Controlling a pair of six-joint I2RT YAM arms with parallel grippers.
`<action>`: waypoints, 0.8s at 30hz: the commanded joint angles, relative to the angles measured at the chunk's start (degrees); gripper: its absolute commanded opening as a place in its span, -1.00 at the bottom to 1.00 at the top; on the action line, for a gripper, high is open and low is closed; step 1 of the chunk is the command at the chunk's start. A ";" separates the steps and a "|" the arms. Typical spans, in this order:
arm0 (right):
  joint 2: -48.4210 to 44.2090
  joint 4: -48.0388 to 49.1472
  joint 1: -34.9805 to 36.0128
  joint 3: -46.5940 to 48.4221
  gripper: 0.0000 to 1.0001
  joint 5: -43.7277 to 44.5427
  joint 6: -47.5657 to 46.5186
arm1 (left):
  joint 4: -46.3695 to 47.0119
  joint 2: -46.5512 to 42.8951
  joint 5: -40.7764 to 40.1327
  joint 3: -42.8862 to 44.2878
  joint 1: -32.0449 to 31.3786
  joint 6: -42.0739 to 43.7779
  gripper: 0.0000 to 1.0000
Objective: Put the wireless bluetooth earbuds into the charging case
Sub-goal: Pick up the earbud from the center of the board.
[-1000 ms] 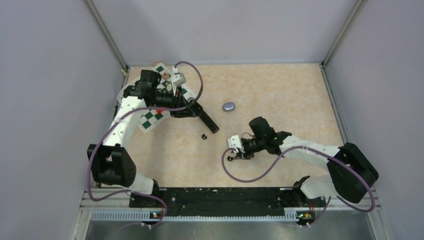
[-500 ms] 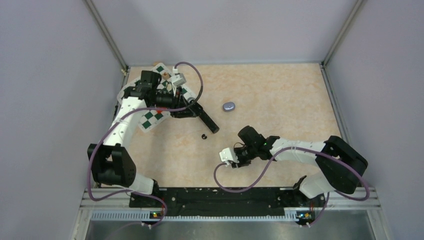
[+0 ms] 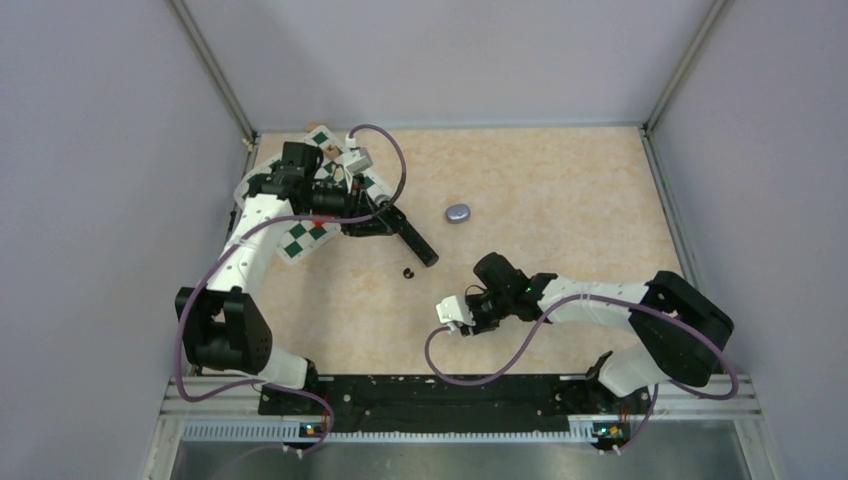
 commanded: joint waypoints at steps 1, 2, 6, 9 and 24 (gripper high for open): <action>0.46 3.04 1.22 2.18 -0.33 1.62 0.78 | 1.46 -1.02 2.62 -0.18 0.06 0.39 -1.00; 0.57 3.13 1.39 2.18 -0.32 1.62 0.77 | 1.45 -0.95 2.59 -0.24 0.07 0.39 -1.00; 1.44 3.64 1.90 2.33 -0.31 2.71 1.09 | 1.42 -0.95 2.74 -0.19 0.07 0.31 -1.00; 1.93 4.21 1.97 2.51 -0.31 3.93 1.56 | 1.44 -1.07 2.82 -0.33 0.07 0.28 -1.00; 2.38 10.37 1.92 3.07 -0.79 10.40 5.60 | 1.43 -1.11 3.49 -0.39 0.07 0.35 -1.00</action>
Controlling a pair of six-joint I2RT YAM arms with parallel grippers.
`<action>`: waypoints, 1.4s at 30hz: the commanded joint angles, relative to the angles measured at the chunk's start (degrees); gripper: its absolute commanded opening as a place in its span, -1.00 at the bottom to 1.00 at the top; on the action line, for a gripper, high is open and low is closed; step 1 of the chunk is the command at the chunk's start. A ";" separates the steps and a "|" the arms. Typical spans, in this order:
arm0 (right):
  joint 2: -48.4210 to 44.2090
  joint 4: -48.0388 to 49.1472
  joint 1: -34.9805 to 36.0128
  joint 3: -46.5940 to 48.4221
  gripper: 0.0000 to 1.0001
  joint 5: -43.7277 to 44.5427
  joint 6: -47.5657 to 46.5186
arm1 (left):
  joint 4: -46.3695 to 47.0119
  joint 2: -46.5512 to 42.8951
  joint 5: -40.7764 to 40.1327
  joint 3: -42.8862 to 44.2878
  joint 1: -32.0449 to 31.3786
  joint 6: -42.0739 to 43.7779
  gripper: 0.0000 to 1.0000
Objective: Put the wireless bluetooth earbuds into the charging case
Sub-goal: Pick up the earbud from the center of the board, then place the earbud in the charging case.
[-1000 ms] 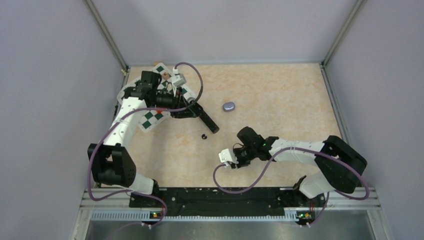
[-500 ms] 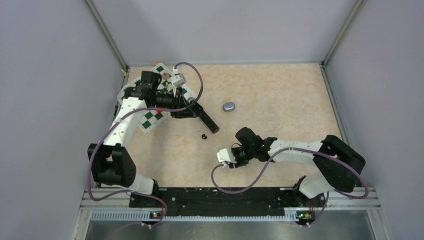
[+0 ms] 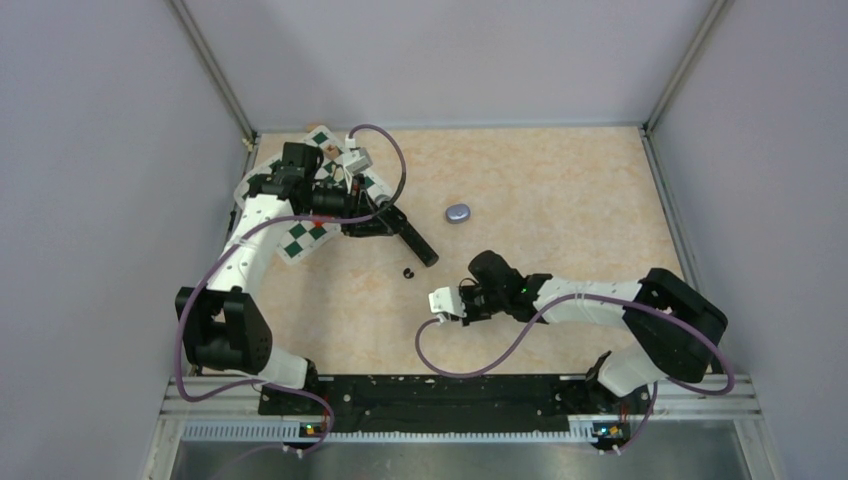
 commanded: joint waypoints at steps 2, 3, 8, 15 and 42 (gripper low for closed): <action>0.19 2.53 0.60 2.63 -0.82 1.66 1.79 | 1.29 -0.95 2.59 -0.13 0.07 0.41 -1.00; -0.32 2.41 0.61 2.78 -0.83 1.54 1.95 | 1.30 -0.98 2.65 -0.15 0.07 0.33 -1.00; -3.03 -0.58 0.32 5.22 -0.85 1.71 3.99 | 1.28 -0.67 2.79 -0.13 -0.10 0.32 -1.00; -12.80 -2.68 -11.06 10.50 -0.85 -11.15 16.80 | 1.24 -0.37 0.35 0.90 -3.89 0.54 -1.00; -17.84 58.07 -28.68 0.41 -0.83 -34.11 82.97 | 24.81 6.11 9.38 1.70 -17.61 -20.52 -1.00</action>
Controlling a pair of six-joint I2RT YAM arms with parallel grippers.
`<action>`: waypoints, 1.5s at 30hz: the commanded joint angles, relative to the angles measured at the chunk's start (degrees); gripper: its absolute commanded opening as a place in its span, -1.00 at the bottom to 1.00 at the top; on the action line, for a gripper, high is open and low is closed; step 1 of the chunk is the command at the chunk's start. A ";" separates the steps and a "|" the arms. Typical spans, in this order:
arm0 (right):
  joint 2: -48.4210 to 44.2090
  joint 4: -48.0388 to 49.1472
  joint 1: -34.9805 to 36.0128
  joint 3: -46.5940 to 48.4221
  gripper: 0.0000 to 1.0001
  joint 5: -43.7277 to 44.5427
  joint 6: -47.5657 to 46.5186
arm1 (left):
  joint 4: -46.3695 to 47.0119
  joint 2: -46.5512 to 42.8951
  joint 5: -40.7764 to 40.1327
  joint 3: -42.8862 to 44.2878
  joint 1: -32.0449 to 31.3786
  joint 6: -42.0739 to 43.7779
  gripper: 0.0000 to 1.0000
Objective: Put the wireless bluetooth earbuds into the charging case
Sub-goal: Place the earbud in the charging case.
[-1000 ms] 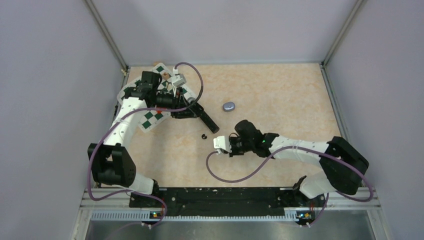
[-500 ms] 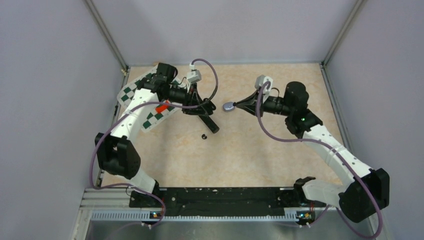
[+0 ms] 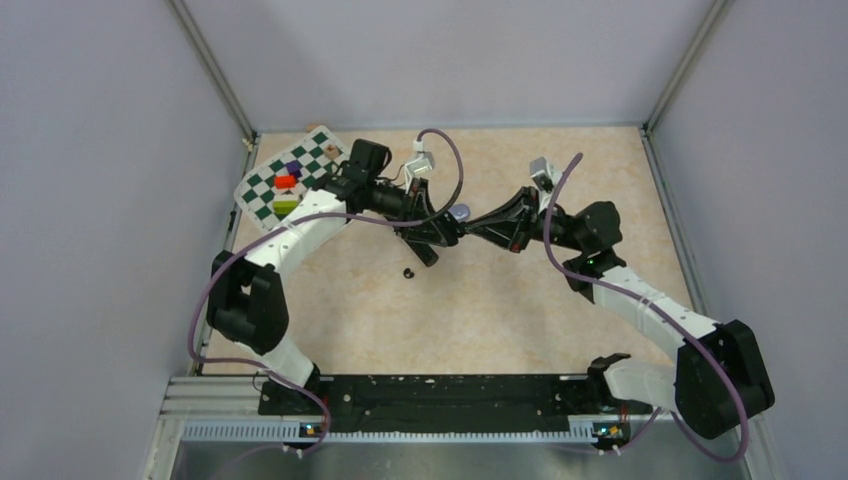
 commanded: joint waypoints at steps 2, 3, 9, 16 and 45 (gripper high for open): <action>-1.12 6.08 -0.16 -0.47 -0.83 1.07 3.03 | 6.46 -3.31 2.82 -0.59 -0.84 -2.01 -1.00; -1.18 5.61 -0.11 -0.66 -0.83 1.31 2.64 | 6.42 -3.58 2.51 -0.73 -1.01 -1.81 -1.00; -0.72 1.86 0.95 -0.74 -0.84 2.11 -1.23 | 5.94 -4.34 2.44 -0.75 -1.54 -1.00 -1.00; 0.12 1.31 2.22 -1.47 -0.85 3.60 -5.49 | 5.85 -5.26 3.66 -1.06 -1.72 -0.72 -1.00; 1.74 -0.85 5.90 -1.44 -0.85 4.65 -9.01 | 5.18 -7.49 4.58 -1.21 -2.28 0.88 -1.00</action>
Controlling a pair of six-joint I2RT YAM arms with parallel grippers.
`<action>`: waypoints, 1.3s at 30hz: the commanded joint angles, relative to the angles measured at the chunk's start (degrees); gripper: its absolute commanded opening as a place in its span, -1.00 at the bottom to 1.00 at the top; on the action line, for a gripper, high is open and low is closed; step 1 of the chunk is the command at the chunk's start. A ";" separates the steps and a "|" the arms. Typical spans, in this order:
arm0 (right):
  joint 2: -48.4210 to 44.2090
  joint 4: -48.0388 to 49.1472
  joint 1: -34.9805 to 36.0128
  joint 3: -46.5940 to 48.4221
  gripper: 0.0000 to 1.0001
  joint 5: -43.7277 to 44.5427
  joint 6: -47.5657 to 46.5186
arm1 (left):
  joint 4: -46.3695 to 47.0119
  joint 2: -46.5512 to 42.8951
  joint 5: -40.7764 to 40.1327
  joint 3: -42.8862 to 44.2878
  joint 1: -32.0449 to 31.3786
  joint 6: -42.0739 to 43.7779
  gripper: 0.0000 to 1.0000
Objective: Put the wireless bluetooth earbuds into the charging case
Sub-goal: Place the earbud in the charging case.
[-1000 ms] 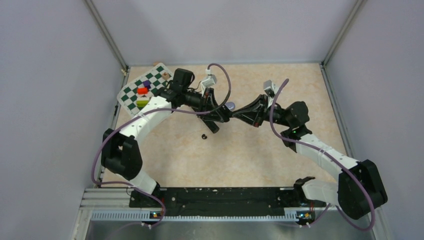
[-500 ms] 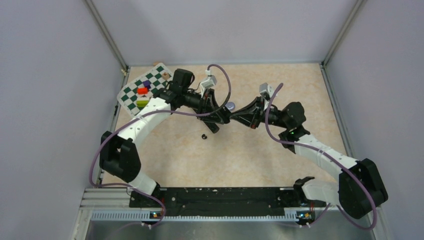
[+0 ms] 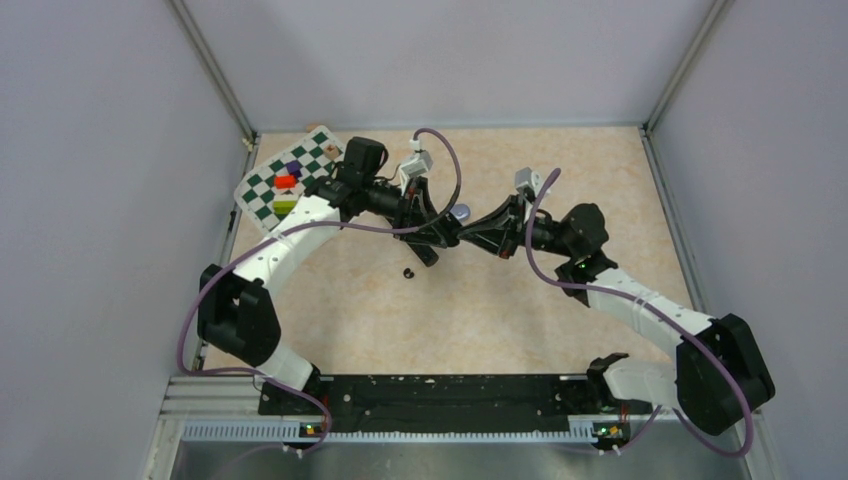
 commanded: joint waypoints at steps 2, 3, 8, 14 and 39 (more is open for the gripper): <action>1.11 2.68 1.73 -0.07 -0.85 0.48 0.31 | 1.13 -3.09 2.25 -0.15 -0.25 0.95 -1.00; 1.33 2.85 1.72 -0.16 -0.85 0.60 0.55 | 1.10 -3.10 2.24 -0.11 -0.27 1.04 -1.00; 1.51 3.42 1.87 -0.13 -0.85 0.61 1.51 | 0.65 -3.38 2.25 -0.06 -0.26 1.51 -1.00; 0.90 2.05 1.83 0.87 -0.65 -0.76 1.07 | -0.50 -3.89 2.10 0.26 -0.28 2.73 -1.00; -5.76 -3.97 -4.45 8.27 -0.24 -7.60 2.65 | -12.15 -4.89 -3.50 4.24 0.94 13.18 -1.00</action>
